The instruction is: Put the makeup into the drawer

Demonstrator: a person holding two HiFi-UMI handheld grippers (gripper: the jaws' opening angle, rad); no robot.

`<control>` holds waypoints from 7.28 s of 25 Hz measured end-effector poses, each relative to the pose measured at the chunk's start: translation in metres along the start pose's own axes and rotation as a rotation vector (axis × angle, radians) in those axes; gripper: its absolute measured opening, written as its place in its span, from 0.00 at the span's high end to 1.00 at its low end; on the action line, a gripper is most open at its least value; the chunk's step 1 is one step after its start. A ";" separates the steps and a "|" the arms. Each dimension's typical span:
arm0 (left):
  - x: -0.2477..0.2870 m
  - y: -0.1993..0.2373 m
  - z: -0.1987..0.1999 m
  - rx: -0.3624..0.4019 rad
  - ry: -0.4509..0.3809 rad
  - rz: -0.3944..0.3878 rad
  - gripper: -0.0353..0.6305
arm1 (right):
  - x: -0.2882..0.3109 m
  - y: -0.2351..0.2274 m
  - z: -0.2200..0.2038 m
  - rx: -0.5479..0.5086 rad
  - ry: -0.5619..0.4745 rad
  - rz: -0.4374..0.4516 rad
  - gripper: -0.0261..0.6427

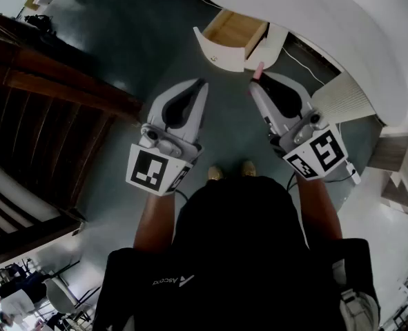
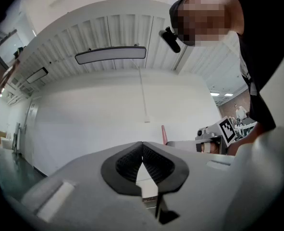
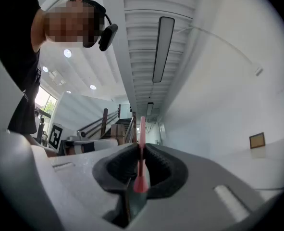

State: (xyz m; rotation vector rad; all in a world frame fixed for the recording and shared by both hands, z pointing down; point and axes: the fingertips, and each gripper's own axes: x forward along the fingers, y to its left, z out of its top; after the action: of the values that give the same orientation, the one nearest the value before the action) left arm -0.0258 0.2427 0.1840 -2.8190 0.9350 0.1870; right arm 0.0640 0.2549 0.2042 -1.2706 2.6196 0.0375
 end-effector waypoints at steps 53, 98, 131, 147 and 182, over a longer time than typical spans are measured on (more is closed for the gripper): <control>0.181 0.276 -0.116 -0.053 0.029 -0.133 0.93 | 0.248 -0.201 -0.107 -0.201 0.270 -0.100 0.89; 0.248 0.379 -0.307 -0.188 0.215 0.086 0.93 | 0.266 -0.342 -0.522 -0.331 1.449 0.350 0.88; 0.235 0.398 -0.329 -0.190 0.264 0.113 0.93 | 0.276 -0.349 -0.566 -0.339 1.491 0.341 0.86; 0.248 0.367 -0.266 -0.143 0.196 0.015 0.93 | 0.317 -0.307 -0.368 -0.291 1.056 0.109 0.92; 0.252 0.325 -0.128 -0.117 0.032 -0.099 0.93 | 0.330 -0.250 -0.084 -0.075 0.144 -0.043 0.96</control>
State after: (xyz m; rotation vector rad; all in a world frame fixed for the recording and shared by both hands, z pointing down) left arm -0.0123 -0.1852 0.2289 -2.9756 0.8138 0.1898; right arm 0.0447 -0.1656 0.2338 -1.4034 2.7342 0.0386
